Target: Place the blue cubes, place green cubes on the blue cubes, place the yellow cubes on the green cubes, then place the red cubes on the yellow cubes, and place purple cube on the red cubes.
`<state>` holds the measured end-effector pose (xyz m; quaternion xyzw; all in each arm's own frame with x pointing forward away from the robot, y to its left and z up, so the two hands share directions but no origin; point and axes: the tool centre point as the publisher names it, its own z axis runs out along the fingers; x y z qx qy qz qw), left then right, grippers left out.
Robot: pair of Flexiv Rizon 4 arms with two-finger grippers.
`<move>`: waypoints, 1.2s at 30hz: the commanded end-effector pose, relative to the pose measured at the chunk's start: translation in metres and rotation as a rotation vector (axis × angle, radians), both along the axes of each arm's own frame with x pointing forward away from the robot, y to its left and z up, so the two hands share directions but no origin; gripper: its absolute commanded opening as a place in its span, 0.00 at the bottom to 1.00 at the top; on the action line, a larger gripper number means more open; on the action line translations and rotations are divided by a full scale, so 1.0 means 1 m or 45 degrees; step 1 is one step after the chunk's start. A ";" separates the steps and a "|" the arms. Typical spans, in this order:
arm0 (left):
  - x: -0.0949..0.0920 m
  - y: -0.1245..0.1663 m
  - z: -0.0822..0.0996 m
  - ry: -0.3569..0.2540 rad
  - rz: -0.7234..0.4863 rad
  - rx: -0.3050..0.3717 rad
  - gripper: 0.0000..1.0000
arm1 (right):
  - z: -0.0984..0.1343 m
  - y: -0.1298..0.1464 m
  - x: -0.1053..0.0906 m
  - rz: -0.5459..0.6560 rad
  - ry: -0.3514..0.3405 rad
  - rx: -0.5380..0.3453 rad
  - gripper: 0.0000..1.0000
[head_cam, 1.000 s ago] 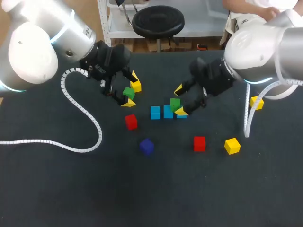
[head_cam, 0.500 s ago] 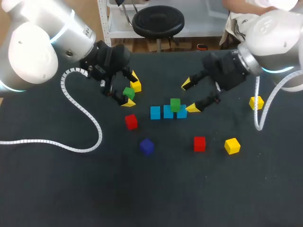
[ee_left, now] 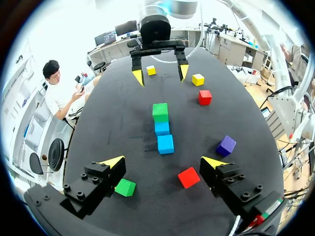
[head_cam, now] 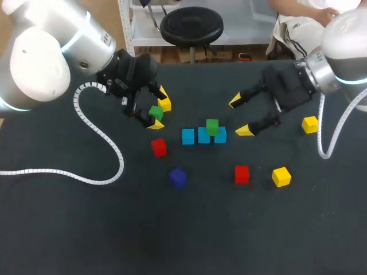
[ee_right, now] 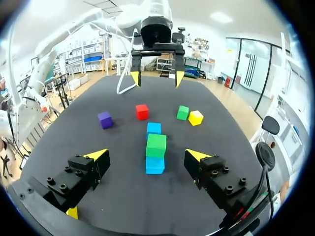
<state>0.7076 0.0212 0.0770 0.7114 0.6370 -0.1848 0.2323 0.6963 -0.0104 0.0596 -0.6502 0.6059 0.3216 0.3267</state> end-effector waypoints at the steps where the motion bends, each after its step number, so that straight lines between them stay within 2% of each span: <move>1: 0.002 0.000 0.000 0.004 -0.005 0.001 1.00 | 0.002 -0.007 0.003 0.010 0.003 0.017 1.00; 9: 0.002 0.000 0.000 0.004 -0.005 0.001 1.00 | 0.008 -0.015 0.008 -0.022 0.034 0.023 1.00; 16: 0.002 0.000 0.000 0.004 -0.005 0.001 1.00 | 0.013 -0.023 0.005 -0.056 0.018 0.012 1.00; 36: 0.002 0.000 0.000 0.004 -0.005 0.001 1.00 | 0.018 -0.023 0.003 -0.063 0.031 -0.008 1.00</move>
